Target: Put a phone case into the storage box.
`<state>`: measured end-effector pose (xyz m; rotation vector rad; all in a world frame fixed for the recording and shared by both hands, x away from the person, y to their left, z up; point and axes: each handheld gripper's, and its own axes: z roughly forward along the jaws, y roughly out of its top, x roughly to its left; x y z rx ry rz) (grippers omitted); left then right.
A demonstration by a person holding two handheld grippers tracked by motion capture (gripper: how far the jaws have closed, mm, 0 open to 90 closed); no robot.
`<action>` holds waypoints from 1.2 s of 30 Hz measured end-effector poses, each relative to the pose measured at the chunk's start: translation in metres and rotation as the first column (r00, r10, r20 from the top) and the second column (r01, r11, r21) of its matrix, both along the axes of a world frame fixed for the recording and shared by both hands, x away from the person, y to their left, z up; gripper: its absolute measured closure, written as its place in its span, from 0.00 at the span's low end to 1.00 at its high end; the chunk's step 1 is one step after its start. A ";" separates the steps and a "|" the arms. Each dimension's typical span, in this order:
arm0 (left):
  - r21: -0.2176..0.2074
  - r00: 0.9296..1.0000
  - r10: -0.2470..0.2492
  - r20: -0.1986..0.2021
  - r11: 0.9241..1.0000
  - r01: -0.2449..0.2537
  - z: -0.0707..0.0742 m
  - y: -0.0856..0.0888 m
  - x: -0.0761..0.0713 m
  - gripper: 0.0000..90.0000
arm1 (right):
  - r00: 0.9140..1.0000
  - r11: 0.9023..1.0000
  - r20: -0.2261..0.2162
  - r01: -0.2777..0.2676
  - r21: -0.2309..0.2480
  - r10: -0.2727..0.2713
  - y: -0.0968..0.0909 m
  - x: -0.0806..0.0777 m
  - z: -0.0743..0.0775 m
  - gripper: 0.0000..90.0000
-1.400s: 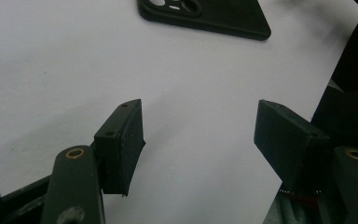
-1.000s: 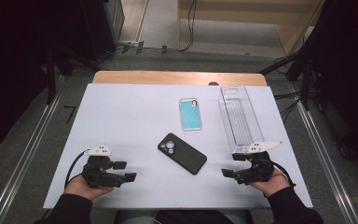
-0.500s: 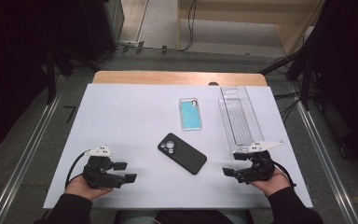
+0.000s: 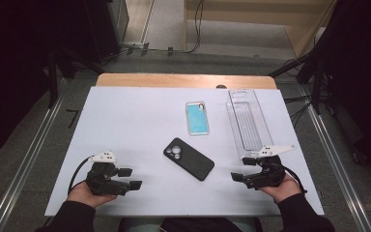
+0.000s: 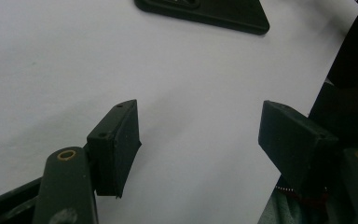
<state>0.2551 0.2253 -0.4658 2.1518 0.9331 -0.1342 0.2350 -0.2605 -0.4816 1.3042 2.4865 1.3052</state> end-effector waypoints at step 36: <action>-0.019 0.998 0.065 0.007 0.998 -0.065 0.002 0.004 0.004 0.33 | 1.000 0.999 -0.019 -0.015 0.033 0.015 0.009 0.001 0.005 0.17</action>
